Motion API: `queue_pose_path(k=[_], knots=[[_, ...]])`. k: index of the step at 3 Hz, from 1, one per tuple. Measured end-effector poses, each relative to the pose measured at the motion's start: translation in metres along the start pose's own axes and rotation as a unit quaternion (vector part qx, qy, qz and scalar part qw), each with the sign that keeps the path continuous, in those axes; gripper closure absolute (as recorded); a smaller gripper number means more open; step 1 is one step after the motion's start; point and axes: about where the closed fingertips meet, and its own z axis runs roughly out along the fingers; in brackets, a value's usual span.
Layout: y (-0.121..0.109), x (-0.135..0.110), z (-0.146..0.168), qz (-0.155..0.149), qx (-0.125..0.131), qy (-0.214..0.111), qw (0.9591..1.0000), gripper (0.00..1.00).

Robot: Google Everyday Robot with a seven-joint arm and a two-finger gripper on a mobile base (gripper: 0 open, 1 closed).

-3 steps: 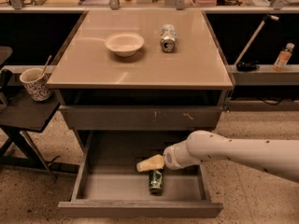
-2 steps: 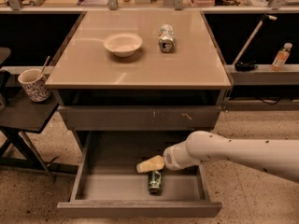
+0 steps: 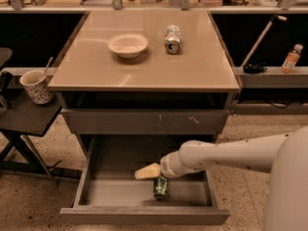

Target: Pick green can from middle drawer and place on counter

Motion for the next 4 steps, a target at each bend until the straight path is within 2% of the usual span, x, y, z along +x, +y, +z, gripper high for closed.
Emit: queue_pose_path(k=[1,2,4], knots=[[-0.016,-0.005,0.028,0.035,0.042,-0.007,0.9985,0.00],[-0.021,-0.027,0.035,0.029,0.060,-0.022,0.9975,0.00],[-0.012,0.012,0.066,0.028,0.030,0.022,0.9989,0.00]])
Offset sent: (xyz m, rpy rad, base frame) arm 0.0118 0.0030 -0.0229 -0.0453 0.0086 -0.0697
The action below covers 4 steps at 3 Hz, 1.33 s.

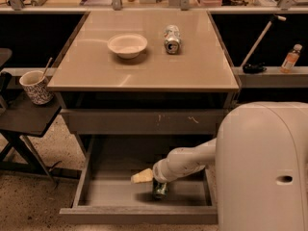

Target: Pick green can from middle drawer and place on counter

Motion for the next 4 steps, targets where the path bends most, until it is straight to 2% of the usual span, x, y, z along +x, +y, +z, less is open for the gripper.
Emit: queue_pose_path(k=[2,3,4], knots=[[-0.003,0.000,0.021,0.004,0.005,0.004,1.0000,0.00],[-0.003,0.000,0.021,0.004,0.005,0.004,1.0000,0.17],[-0.003,0.000,0.021,0.004,0.005,0.004,1.0000,0.42]])
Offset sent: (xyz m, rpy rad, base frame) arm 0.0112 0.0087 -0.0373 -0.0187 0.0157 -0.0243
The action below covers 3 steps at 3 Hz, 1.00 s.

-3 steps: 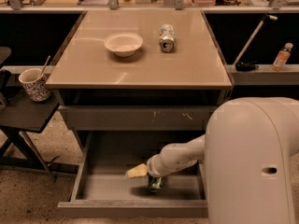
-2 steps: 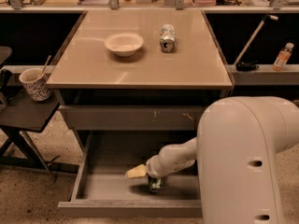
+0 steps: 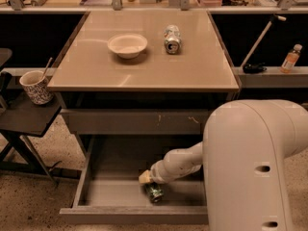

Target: Pick green can from middle drawer and place on counter

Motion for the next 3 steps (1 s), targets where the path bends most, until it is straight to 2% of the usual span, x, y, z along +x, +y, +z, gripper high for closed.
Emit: queue_pose_path(k=[1,2,3], knots=[[0.000,0.000,0.000,0.000,0.000,0.000,1.0000,0.65],[0.005,0.000,-0.023,-0.011,-0.008,-0.026,0.9996,0.88],[0.025,0.001,-0.084,-0.048,-0.022,-0.095,0.9941,1.00]])
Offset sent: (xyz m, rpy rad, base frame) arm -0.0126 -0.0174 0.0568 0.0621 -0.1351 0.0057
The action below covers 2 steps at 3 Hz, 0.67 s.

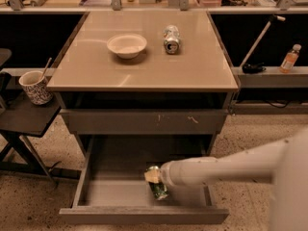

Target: Pick green can from middle drawer and place on counter

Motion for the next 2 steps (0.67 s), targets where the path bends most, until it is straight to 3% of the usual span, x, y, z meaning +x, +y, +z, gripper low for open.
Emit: queue_pose_path(k=[1,2], knots=[[0.038,-0.012,-0.079,-0.051,-0.004,-0.078,0.9957,1.00],[0.069,-0.052,-0.150,-0.059,0.009,-0.137,0.9888,1.00]])
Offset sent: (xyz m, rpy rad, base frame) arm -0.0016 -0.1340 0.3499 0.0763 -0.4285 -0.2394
